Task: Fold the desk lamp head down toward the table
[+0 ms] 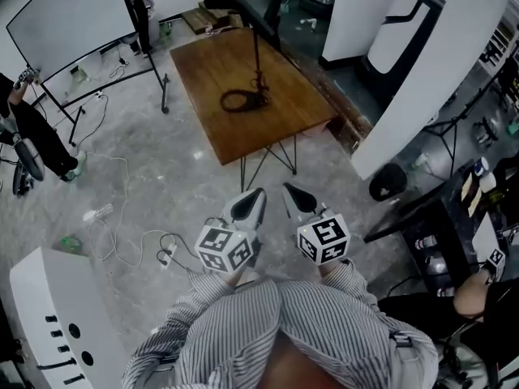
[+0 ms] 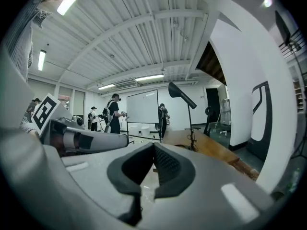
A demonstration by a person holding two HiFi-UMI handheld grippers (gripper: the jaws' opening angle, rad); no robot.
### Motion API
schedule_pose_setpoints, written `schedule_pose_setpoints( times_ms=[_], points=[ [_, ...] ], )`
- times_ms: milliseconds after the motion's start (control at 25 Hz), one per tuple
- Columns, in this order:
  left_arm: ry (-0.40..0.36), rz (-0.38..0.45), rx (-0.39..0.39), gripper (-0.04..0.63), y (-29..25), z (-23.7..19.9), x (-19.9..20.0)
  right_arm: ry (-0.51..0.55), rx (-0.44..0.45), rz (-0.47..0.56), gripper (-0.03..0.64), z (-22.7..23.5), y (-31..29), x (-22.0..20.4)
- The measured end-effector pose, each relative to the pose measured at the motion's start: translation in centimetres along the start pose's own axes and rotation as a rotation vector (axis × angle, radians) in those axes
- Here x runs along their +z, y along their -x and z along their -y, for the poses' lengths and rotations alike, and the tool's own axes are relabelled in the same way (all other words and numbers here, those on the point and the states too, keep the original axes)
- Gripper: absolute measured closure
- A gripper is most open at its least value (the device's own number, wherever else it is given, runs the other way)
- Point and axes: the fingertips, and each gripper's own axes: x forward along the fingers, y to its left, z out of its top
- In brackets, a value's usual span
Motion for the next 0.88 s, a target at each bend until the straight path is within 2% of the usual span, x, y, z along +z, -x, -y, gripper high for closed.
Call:
schedule_pose_setpoints(
  times_ms=[360, 680, 880],
  points=[
    [0.005, 0.021, 0.020, 0.591, -1.0, -0.3, 0.1, 0.012, 0.006, -0.015, 0.617, 0.6, -0.1, -0.4],
    [0.027, 0.071, 0.014, 0.591, -4.0, -1.1, 1.0, 0.018, 0.052, 0.048, 0.615, 1.9, -1.6, 0.6],
    [0.040, 0.079, 0.037, 0.591, -6.1, -2.4, 0.8, -0.037, 0.040, 0.041, 0.615, 4.8, -3.2, -0.1]
  ],
)
